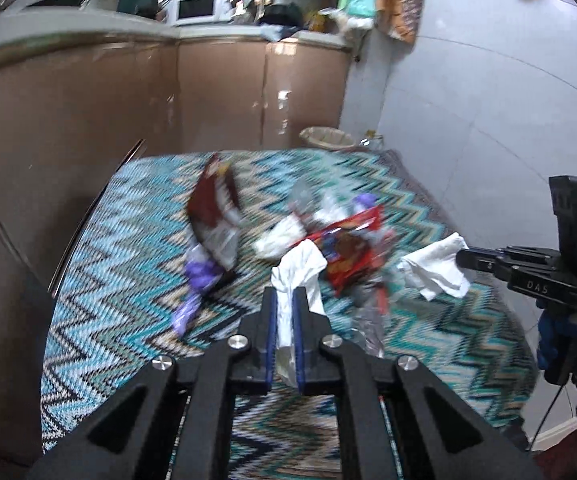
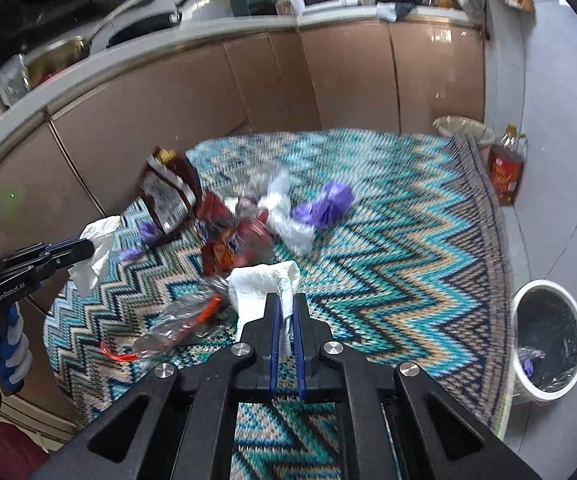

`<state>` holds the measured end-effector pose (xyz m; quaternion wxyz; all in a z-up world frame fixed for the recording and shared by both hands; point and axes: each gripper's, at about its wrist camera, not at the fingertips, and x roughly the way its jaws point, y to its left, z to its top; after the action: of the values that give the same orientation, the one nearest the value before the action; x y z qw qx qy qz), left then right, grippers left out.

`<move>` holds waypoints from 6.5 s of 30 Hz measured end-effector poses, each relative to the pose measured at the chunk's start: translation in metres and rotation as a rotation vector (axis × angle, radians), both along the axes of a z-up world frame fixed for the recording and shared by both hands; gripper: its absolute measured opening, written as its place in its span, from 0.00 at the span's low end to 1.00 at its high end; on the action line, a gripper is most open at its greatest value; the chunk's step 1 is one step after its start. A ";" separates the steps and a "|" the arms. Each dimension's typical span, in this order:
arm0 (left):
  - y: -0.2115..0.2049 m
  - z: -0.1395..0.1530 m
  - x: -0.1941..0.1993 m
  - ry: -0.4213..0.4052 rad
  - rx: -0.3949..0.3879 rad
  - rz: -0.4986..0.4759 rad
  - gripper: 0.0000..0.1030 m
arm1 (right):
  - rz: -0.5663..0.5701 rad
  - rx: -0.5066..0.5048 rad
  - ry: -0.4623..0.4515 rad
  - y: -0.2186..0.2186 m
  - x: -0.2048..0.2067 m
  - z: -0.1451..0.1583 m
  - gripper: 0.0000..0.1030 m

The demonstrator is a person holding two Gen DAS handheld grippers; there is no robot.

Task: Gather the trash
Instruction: 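Carry both white tissues with both tools over the white bin, then open both tools to drop the tissues into the bin, then move both tools back over the blanket toward the remaining trash, then grasp the dark red snack wrapper with the left tool while the right tool grasps a purple glove, then carry the wrapper and purple glove with both tools over the white bin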

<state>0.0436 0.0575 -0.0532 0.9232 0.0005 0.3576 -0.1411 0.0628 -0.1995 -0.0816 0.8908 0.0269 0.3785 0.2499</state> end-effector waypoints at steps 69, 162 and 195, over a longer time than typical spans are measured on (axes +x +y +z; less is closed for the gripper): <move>-0.447 0.009 0.136 0.032 -0.025 -0.417 0.36 | -0.755 -0.067 -0.084 -0.330 -0.014 0.028 0.56; 0.072 0.008 0.133 -0.033 -0.232 0.095 0.12 | -0.105 0.002 0.222 0.032 0.158 -0.046 0.28; -0.151 0.110 0.046 -0.142 -0.113 -0.200 0.12 | -0.287 0.065 -0.205 -0.125 -0.020 0.085 0.23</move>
<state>0.0894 -0.0938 0.0568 0.9260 -0.0060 0.2810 -0.2520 0.0425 -0.3246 0.0032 0.9499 0.0841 0.2697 0.1337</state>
